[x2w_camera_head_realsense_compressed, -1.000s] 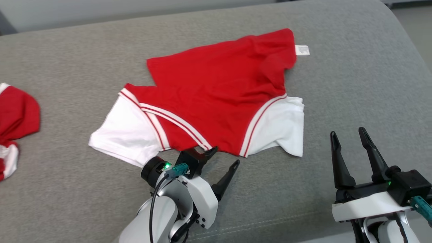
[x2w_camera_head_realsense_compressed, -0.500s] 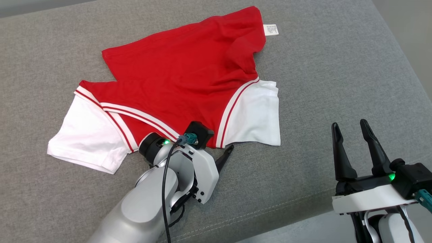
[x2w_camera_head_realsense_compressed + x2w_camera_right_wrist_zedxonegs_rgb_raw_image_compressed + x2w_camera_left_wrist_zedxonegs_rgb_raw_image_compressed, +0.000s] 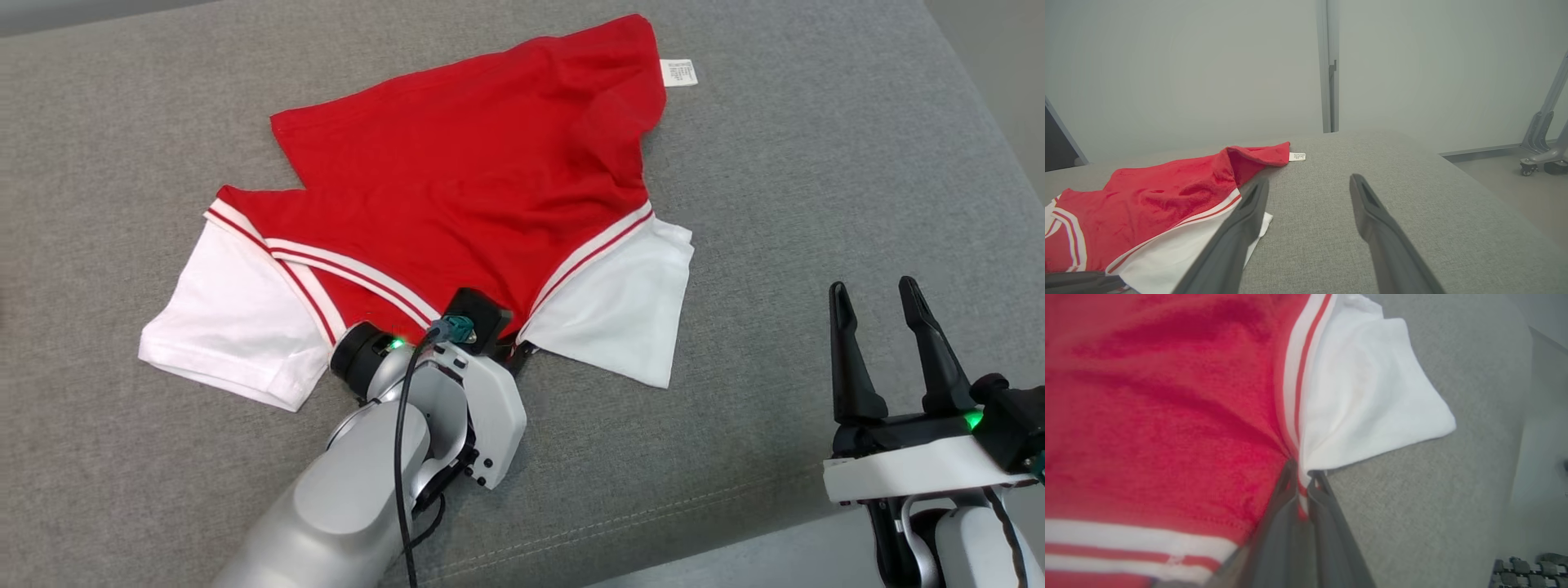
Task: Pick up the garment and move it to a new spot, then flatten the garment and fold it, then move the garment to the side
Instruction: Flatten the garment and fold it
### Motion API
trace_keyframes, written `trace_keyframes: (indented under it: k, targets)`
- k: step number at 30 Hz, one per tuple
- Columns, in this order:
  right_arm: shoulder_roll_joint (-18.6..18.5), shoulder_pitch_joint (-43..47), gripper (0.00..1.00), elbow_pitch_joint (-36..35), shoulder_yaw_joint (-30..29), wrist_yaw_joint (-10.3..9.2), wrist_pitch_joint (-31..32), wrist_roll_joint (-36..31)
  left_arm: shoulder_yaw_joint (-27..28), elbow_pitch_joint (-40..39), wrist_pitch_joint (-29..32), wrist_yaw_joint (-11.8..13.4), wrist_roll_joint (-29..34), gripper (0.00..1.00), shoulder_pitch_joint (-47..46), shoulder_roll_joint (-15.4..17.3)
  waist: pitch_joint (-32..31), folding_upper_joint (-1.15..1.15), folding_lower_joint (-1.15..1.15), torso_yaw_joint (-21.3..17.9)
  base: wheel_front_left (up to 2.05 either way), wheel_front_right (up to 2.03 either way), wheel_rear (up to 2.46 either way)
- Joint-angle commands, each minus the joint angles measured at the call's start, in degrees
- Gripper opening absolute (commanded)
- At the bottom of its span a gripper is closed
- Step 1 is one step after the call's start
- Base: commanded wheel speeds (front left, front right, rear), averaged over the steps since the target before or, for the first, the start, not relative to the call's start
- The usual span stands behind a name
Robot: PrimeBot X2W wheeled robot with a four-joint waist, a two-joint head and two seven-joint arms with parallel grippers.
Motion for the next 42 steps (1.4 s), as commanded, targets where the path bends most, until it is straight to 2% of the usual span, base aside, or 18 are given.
trace_keyframes:
  k: [1, 5, 11, 14, 20, 24, 29, 33, 37, 38, 42]
  targets:
    - [-0.46, -0.47, 1.00, -1.41, 0.57, 0.24, -0.66, 0.43, 1.34, -0.84, 0.06, 0.70, -1.00, 0.00, 1.68, 2.31, -0.23, 0.00, 0.00, 1.26, 0.00, 0.00, 0.00]
    - [-0.46, -0.83, 1.00, -1.38, -0.27, 0.24, -0.66, -0.09, 2.58, -3.92, -0.18, 1.93, -2.40, 0.00, 5.58, 4.96, -0.55, 0.00, 0.00, 3.51, 0.00, 0.00, 0.00]
    - [-0.48, -1.67, 1.00, -1.65, -0.94, 0.24, -0.66, -1.69, 5.59, -10.74, 0.42, 4.79, -4.51, 0.00, 11.62, 11.14, -0.88, 0.00, 0.00, 7.67, 0.00, 0.00, 0.00]
    - [-1.07, -2.22, 1.00, -1.52, -0.94, 0.24, -0.66, -2.02, 6.86, -14.20, 1.36, 6.07, -5.39, 0.00, 14.66, 14.41, -1.02, 0.00, 0.00, 9.59, 0.00, 0.00, 0.00]
    - [-2.35, -3.23, 1.00, -0.77, -0.98, 0.24, -0.66, -1.82, 9.65, -19.75, 2.52, 8.49, -7.49, 0.00, 19.33, 18.96, -1.42, 0.00, 0.00, 12.76, 0.00, 0.00, 0.00]
    - [-2.84, -3.61, 1.00, -0.69, -0.78, 0.24, -0.27, -1.69, 12.71, -22.28, 2.75, 10.10, -9.25, 0.00, 21.97, 22.96, -1.76, 0.00, 0.00, 13.72, 0.00, 0.00, 0.00]
    - [-3.07, -3.47, 1.00, -0.73, -1.26, 0.24, 0.14, -1.48, 15.06, -23.51, 2.67, 11.03, -10.29, 0.00, 23.17, 25.99, -1.94, 0.00, 0.00, 13.82, 0.00, 0.00, 0.00]
    - [-2.77, -2.62, 1.00, -0.70, -2.70, 0.24, 0.34, -1.31, 17.77, -24.23, 1.63, 12.35, -11.49, 0.00, 23.52, 27.70, -2.32, 0.00, 0.00, 13.52, 0.00, 0.00, 0.00]
    - [-2.47, -1.65, 1.00, -0.37, -3.38, 0.24, 0.50, -1.14, 20.23, -24.30, -0.26, 12.98, -13.23, 0.00, 23.74, 27.88, -2.89, 0.00, 0.00, 12.83, 0.00, 0.00, 0.00]
    - [-2.41, -1.47, 1.00, -0.22, -3.46, 0.24, 0.55, -1.15, 20.78, -24.23, -0.47, 13.20, -13.94, 0.99, 24.00, 27.56, -3.09, 0.00, 0.00, 12.59, 0.00, 0.00, 0.00]
    - [-2.27, -0.82, 1.00, 0.33, -3.58, 0.24, 0.73, -1.09, 22.20, -24.92, -2.17, 14.40, -15.14, 1.00, 25.16, 26.69, -3.88, 0.00, 0.00, 11.98, 0.00, 0.00, 0.00]
